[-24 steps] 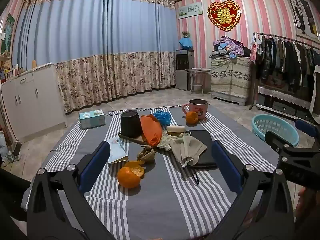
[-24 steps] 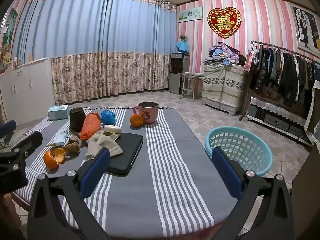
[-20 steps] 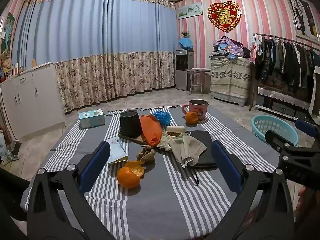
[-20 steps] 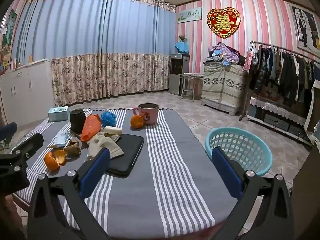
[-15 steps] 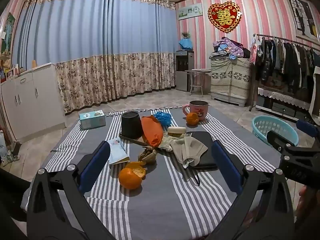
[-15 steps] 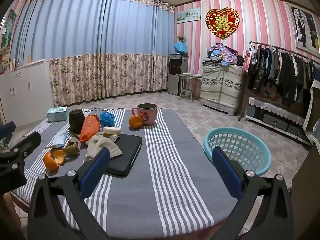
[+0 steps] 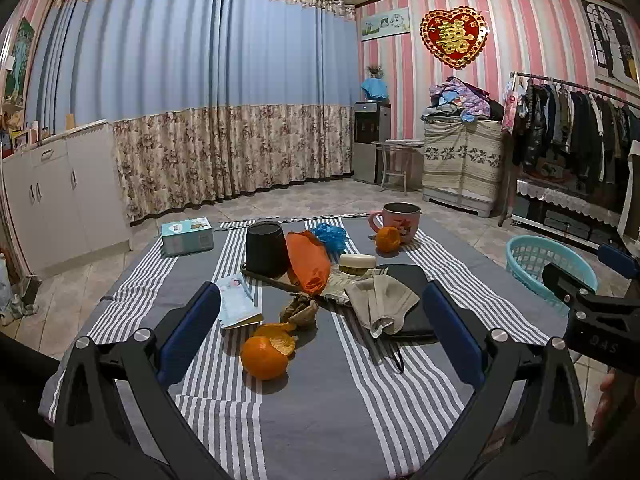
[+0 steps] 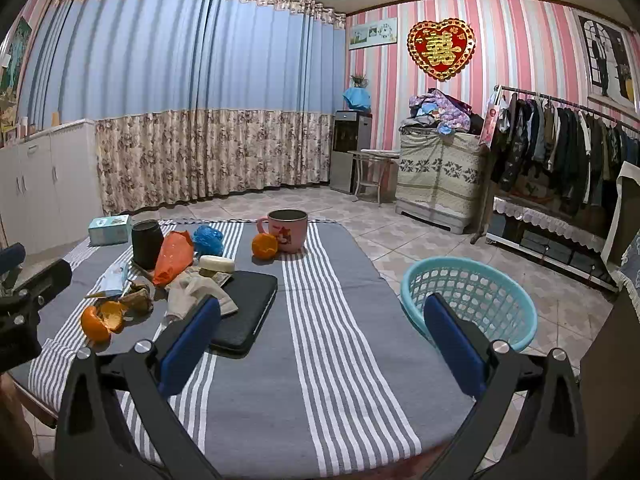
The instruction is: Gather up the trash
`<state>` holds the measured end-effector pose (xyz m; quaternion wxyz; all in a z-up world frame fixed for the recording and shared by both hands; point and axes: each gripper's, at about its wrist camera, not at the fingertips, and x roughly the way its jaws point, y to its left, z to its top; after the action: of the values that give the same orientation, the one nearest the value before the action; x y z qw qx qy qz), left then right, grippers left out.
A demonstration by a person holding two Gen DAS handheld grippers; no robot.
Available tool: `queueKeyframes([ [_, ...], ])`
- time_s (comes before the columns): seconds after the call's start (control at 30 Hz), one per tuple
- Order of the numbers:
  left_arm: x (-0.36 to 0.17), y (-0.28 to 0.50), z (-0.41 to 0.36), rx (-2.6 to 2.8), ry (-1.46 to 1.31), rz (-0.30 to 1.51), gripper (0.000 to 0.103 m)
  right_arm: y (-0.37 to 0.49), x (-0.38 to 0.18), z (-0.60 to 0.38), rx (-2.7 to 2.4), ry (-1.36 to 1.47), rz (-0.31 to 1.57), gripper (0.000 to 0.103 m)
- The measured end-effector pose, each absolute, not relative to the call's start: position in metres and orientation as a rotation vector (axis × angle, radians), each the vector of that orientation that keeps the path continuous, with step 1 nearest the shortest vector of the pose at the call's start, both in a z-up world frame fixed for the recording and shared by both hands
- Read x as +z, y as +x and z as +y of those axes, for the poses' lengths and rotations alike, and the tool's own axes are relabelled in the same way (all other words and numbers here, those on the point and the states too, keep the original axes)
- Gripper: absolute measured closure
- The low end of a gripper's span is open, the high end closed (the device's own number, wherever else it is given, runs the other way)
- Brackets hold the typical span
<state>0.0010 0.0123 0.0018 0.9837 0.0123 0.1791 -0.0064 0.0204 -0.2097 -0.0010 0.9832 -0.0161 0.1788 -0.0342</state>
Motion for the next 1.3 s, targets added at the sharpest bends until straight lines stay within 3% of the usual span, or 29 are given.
queueKeyframes([
  [1.3, 0.001, 0.001, 0.015, -0.016, 0.025, 0.364, 0.005, 0.018, -0.012, -0.224, -0.085, -0.050, 0.376, 0.004],
])
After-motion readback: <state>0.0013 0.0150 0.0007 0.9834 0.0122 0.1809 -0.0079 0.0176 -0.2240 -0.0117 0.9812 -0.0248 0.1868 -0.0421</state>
